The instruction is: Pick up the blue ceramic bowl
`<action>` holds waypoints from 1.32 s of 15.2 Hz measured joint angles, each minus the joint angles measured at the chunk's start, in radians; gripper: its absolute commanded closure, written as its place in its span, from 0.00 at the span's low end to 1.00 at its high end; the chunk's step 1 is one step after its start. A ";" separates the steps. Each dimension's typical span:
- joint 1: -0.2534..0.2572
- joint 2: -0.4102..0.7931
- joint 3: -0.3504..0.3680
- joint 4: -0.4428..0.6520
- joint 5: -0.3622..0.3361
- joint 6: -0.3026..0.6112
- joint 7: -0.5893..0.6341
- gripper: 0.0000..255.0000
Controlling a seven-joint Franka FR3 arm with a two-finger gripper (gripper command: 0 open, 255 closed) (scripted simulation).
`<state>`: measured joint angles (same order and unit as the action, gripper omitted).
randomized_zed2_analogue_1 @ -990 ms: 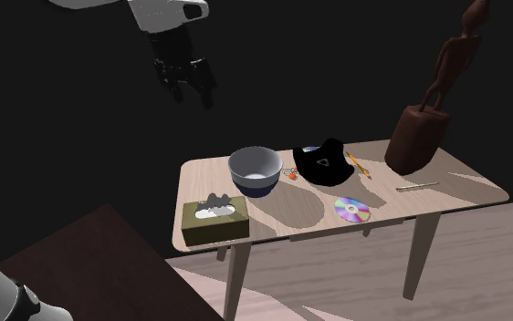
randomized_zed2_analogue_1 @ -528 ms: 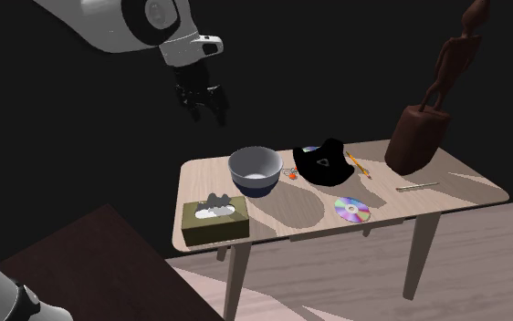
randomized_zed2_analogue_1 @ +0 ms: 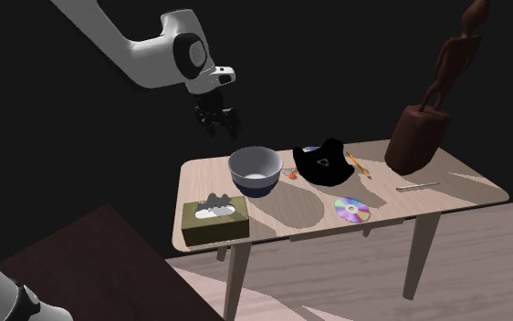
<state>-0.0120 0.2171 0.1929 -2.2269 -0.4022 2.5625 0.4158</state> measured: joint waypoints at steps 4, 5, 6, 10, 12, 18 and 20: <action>0.041 0.162 -0.034 0.125 -0.086 0.020 0.080 0.00; 0.052 0.201 -0.045 0.154 -0.104 0.026 0.097 0.00; 0.062 0.235 -0.052 0.187 -0.115 0.024 0.109 0.00; 0.100 0.367 -0.084 0.299 -0.155 0.034 0.153 0.00; 0.109 0.399 -0.093 0.318 -0.166 0.047 0.165 0.00; 0.123 0.456 -0.115 0.335 -0.191 0.086 0.192 1.00; 0.123 0.461 -0.116 0.338 -0.192 0.088 0.193 1.00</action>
<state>0.1111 0.6776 0.0769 -1.8893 -0.5941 2.6509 0.6090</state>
